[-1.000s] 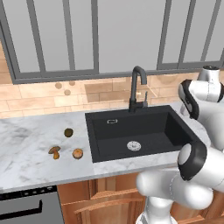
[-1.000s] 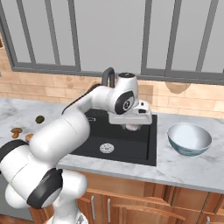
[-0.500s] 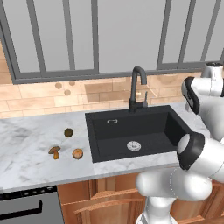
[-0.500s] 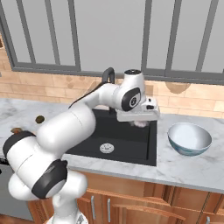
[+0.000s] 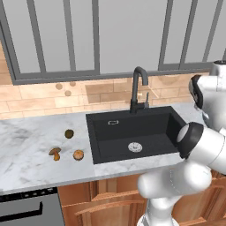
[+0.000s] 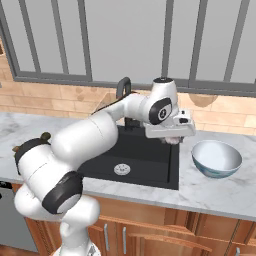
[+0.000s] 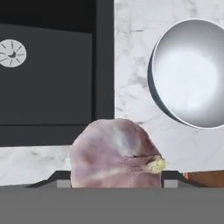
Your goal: There is a mixed pile of frozen fruits and vegetables on the counter. Locate all the frozen vegetables and place the items in a bowl on the counter. Take all the frozen fruits and defrost them in a running sink.
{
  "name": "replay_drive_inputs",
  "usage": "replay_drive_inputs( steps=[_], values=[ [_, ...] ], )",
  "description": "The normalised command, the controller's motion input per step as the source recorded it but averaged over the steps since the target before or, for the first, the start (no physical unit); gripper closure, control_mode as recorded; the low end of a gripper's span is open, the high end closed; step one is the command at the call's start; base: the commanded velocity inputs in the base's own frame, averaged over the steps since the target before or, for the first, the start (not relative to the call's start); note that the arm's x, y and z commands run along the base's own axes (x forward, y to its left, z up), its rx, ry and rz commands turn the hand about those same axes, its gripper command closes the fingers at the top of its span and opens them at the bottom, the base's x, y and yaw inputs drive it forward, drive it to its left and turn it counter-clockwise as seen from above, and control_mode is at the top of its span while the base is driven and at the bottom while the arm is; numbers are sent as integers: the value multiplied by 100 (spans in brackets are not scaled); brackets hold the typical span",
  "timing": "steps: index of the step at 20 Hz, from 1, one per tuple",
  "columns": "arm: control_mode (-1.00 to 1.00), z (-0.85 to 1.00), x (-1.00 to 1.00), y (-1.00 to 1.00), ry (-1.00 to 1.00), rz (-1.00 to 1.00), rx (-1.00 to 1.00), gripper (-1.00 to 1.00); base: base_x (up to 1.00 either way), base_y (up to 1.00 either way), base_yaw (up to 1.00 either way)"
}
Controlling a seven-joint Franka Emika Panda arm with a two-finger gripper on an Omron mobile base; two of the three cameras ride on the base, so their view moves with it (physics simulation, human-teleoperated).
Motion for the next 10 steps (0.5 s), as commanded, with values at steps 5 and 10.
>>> replay_drive_inputs(
  steps=[5, 10],
  values=[
    [-100, 7, 15, -38, 3, -6, -1, 100, 0, 0, 0],
    [-100, -3, 23, -33, 0, -6, -1, 100, 0, 0, 0]
  ],
)
